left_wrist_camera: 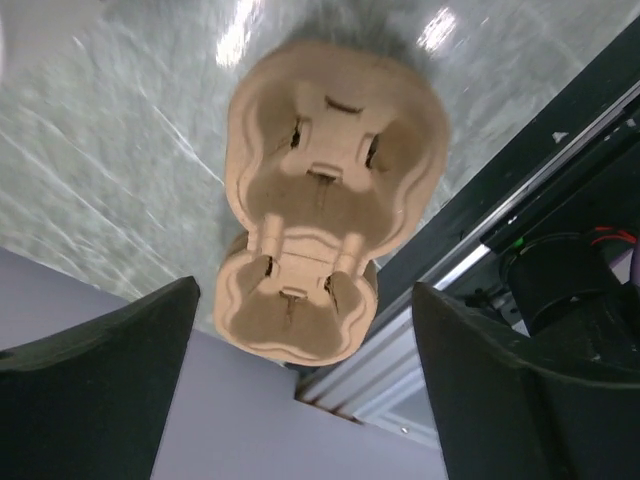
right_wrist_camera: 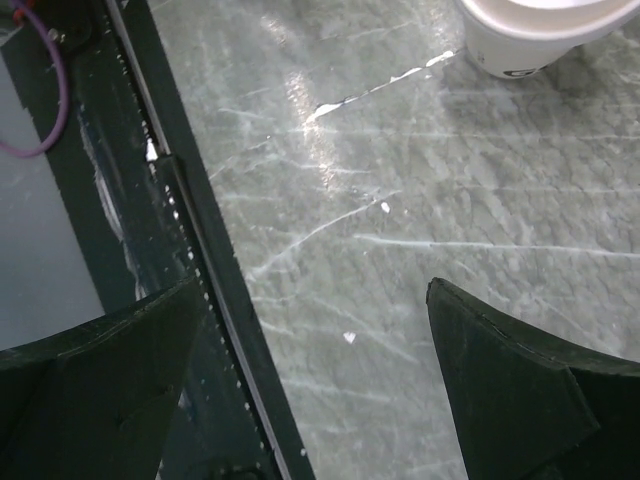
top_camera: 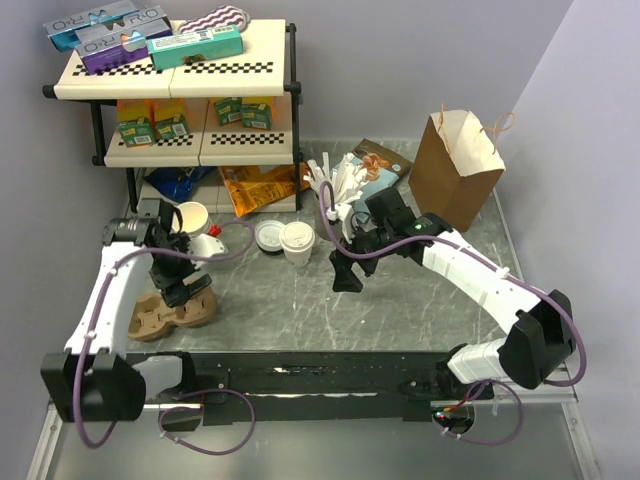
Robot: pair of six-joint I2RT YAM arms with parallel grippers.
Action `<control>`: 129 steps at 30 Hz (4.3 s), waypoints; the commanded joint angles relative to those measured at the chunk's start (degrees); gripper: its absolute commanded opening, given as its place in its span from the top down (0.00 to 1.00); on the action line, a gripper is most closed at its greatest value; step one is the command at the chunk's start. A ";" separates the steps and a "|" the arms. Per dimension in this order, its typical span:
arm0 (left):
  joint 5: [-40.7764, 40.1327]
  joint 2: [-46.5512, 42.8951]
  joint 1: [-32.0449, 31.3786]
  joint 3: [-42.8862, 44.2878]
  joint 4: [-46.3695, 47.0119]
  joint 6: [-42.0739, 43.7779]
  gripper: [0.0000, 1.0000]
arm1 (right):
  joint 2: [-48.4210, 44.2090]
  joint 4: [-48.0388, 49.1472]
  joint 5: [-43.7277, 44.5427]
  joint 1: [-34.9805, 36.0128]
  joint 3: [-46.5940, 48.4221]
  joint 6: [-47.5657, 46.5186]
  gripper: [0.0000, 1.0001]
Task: Pack the takeout coffee
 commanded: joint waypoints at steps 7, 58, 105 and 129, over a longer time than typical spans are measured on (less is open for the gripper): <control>-2.69 2.05 5.94 -4.05 3.34 6.89 0.19 | 1.10 -9.05 0.80 -0.29 10.05 -3.19 0.01; 2.05 6.18 11.56 -4.32 2.04 10.86 0.97 | 11.83 -16.60 -0.33 0.76 23.77 -4.76 0.04; 0.82 6.53 12.27 -10.03 7.92 16.57 0.53 | 10.59 -28.38 3.54 0.41 28.34 -9.60 0.03; 2.14 7.24 12.27 -11.96 7.83 16.04 0.65 | 13.67 -27.50 2.13 0.41 29.48 -8.72 0.03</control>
